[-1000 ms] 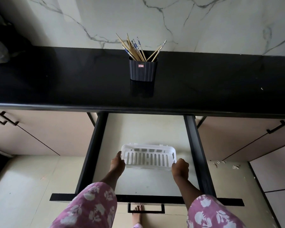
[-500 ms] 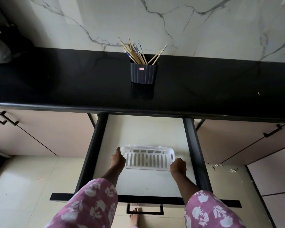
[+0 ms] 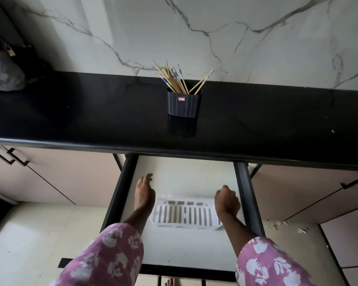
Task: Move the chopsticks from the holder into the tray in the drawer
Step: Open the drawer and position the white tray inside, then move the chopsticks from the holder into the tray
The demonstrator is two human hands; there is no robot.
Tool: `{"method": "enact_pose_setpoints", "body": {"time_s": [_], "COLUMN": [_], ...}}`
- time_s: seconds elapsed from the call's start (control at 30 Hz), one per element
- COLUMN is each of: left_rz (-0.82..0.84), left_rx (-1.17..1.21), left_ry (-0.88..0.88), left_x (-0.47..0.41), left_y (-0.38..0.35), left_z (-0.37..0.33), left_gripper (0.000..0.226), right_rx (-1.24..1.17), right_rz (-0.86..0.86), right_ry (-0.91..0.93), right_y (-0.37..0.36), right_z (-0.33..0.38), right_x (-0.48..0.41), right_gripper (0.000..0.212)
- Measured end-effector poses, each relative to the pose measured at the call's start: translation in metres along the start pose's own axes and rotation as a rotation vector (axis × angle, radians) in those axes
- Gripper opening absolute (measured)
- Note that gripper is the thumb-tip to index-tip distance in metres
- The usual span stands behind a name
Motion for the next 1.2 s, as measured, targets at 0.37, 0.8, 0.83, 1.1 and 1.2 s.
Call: {"method": "enact_pose_setpoints", "body": {"time_s": [0.37, 0.8, 0.83, 1.1, 1.2], "left_rz": [0.45, 0.63, 0.635, 0.635, 0.638], "left_rx": [-0.562, -0.546, -0.54, -0.518, -0.517], "left_ry": [-0.218, -0.104, -0.105, -0.088, -0.07], "left_x": [-0.154, -0.173, -0.173, -0.172, -0.172], "left_y": [-0.003, -0.013, -0.012, -0.01, -0.01], "left_z": [-0.047, -0.031, -0.031, -0.033, -0.033], "left_gripper": [0.07, 0.095, 0.095, 0.094, 0.095], "right_rx": [-0.023, 0.021, 0.021, -0.026, -0.029], "right_rz": [-0.26, -0.278, -0.274, -0.278, -0.288], "right_ry": [0.631, 0.758, 0.77, 0.697, 0.716], "right_y": [0.094, 0.113, 0.113, 0.119, 0.12], "right_z": [0.187, 0.287, 0.292, 0.302, 0.295], "right_x": [-0.08, -0.151, -0.152, -0.156, -0.153], "right_gripper": [0.021, 0.033, 0.033, 0.027, 0.027]}}
Point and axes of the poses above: each hand's wrist, its own x-axis away from the middle knuckle, its own y-axis out of the back of the hand, z = x × y, the point moved 5 cm from there along -x, towards the middle knuckle, and after that the axes turned 8 degrees about -y, right-handed, at the moved point
